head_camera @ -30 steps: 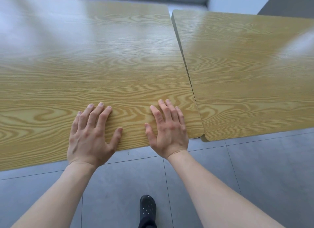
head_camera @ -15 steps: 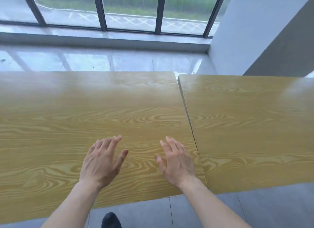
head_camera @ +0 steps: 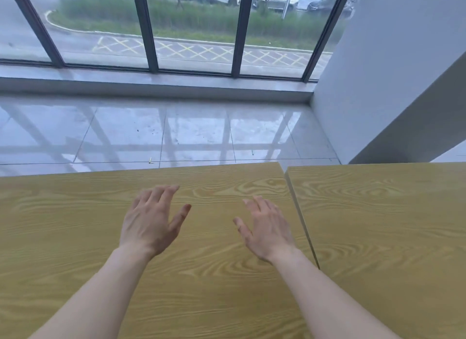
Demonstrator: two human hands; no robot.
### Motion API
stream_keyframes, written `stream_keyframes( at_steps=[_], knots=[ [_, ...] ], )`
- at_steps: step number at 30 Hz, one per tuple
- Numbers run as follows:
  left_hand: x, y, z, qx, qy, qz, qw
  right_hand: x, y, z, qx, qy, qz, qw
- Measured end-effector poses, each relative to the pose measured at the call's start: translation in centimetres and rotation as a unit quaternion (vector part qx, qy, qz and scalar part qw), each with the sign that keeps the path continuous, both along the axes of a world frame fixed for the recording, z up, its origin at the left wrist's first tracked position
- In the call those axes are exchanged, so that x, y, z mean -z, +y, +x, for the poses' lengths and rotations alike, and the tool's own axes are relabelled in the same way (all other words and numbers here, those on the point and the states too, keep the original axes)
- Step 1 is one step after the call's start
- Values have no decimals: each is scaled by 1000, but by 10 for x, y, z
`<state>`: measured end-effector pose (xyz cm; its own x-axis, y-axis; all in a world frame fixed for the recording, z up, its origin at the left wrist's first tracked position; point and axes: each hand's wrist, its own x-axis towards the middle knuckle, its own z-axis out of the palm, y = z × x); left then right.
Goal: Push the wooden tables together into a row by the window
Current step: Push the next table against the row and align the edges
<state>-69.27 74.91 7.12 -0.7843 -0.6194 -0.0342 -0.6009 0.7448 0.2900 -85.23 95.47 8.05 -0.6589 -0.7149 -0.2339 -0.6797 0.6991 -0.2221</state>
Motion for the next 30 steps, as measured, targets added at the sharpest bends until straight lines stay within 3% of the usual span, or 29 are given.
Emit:
stream_keyframes(
  at_steps=[16,22,30],
  knots=[
    [104,-83,-192,3,-26,28,999,101,-132,-179,-26,-2,-11,1000],
    [119,-80,-203,-15,-143,-3,990,116,-130,-184,9,36,-13,999],
    [119,-75,-205,0,-127,-42,991,120,-125,-188,-24,45,-45,998]
  ],
)
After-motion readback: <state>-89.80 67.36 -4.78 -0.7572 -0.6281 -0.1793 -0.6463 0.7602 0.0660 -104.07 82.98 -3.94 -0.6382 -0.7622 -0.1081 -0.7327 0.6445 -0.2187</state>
